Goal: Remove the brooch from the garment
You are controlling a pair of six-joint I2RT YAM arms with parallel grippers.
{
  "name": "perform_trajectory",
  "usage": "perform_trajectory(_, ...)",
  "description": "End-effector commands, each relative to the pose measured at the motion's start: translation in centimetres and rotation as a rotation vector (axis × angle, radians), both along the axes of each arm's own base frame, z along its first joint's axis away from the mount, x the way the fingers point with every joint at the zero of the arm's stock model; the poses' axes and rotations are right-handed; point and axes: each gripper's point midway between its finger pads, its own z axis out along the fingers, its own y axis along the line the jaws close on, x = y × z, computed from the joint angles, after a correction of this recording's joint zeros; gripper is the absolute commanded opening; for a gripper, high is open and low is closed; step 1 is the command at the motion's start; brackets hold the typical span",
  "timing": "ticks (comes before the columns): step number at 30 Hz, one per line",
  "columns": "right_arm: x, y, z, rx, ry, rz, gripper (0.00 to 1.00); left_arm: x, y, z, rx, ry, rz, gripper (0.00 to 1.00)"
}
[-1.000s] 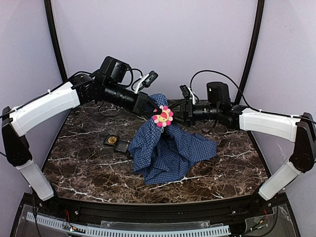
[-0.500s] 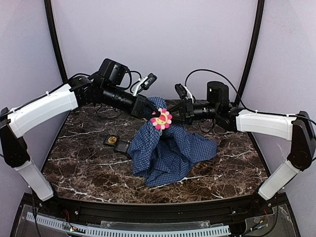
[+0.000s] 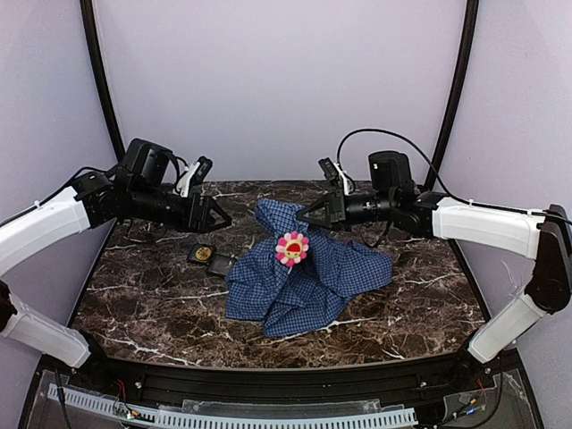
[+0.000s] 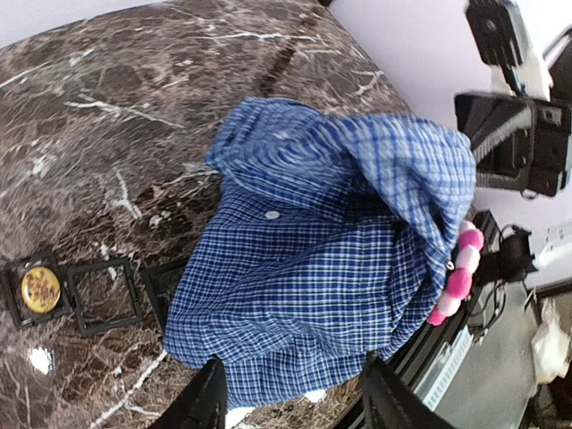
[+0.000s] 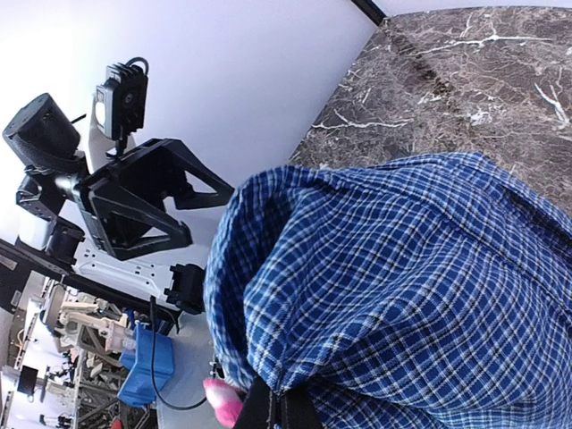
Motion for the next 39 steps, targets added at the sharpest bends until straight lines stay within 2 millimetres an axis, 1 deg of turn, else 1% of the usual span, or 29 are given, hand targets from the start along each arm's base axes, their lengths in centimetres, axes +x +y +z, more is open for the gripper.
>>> perform_trajectory(1, -0.1, 0.2, 0.3, -0.089, -0.092, -0.029, 0.0, 0.7, 1.2, 2.0, -0.05, -0.039, 0.099, 0.64)
perform_trajectory(2, -0.2, 0.4, 0.2, -0.106, -0.104, -0.028, 0.0, 1.0, 0.9, 3.2, -0.073, -0.053, 0.099, 0.69)
perform_trajectory(3, -0.3, 0.6, 0.1, -0.119, -0.116, -0.029, 0.0, 1.2, 0.5, 3.9, -0.097, -0.051, 0.098, 0.72)
perform_trajectory(4, -0.2, 0.8, 0.2, -0.129, -0.126, -0.033, 0.0, 1.8, -0.2, 5.2, -0.129, -0.053, 0.104, 0.78)
perform_trajectory(5, -0.3, 1.0, 0.2, -0.136, -0.136, -0.034, 0.0, 1.8, -0.7, 5.9, -0.155, -0.042, 0.092, 0.81)
perform_trajectory(6, -0.4, 1.2, 0.3, -0.138, -0.148, -0.035, 0.0, 2.4, -1.6, 6.9, -0.198, -0.023, 0.096, 0.85)
perform_trajectory(8, -0.5, 1.4, 0.5, -0.147, -0.169, -0.045, 0.0, 2.3, -3.5, 7.7, -0.276, 0.058, 0.051, 0.9)
perform_trajectory(9, -0.5, 1.5, 0.5, -0.157, -0.183, -0.049, 0.0, 2.6, -4.1, 7.3, -0.287, 0.093, 0.047, 0.93)
perform_trajectory(10, -0.6, 1.7, 0.5, -0.169, -0.194, -0.05, 0.0, 2.4, -4.7, 7.5, -0.322, 0.141, 0.038, 0.95)
perform_trajectory(11, -0.8, 1.8, 0.6, -0.177, -0.207, -0.05, 0.0, 2.5, -5.1, 6.8, -0.329, 0.171, 0.038, 0.97)
perform_trajectory(12, -0.9, 1.9, 0.6, -0.185, -0.214, -0.05, 0.0, 2.5, -5.4, 6.8, -0.352, 0.2, 0.038, 0.98)
perform_trajectory(20, -1.5, 2.2, 0.7, -0.221, -0.26, -0.074, 0.0, 2.8, -5.9, 3.2, -0.297, 0.322, 0.069, 0.99)
perform_trajectory(21, -1.5, 2.2, 0.7, -0.226, -0.263, -0.081, 0.0, 2.8, -6.0, 2.5, -0.285, 0.343, 0.071, 0.99)
perform_trajectory(23, -1.4, 2.0, 0.8, -0.235, -0.272, -0.098, 0.0, 2.5, -6.0, 1.5, -0.263, 0.374, 0.066, 0.97)
perform_trajectory(26, -1.1, 1.9, 1.1, -0.247, -0.293, -0.12, 0.0, 2.1, -6.0, 0.2, -0.239, 0.41, 0.059, 0.92)
perform_trajectory(31, -0.7, 1.7, 1.4, -0.26, -0.317, -0.143, 0.0, 1.5, -6.2, -1.3, -0.214, 0.473, 0.041, 0.84)
perform_trajectory(33, -0.6, 1.7, 1.5, -0.265, -0.325, -0.147, 0.0, 1.4, -6.2, -1.6, -0.205, 0.479, 0.037, 0.77)
perform_trajectory(34, -0.5, 1.7, 1.5, -0.265, -0.328, -0.148, 0.0, 1.4, -6.3, -1.6, -0.204, 0.478, 0.036, 0.7)
perform_trajectory(36, -0.5, 1.8, 1.5, -0.269, -0.331, -0.148, 0.0, 1.4, -6.3, -1.7, -0.201, 0.479, 0.032, 0.64)
perform_trajectory(39, -0.3, 1.8, 1.5, -0.273, -0.333, -0.152, 0.0, 1.3, -6.6, -1.9, -0.206, 0.493, 0.018, 0.6)
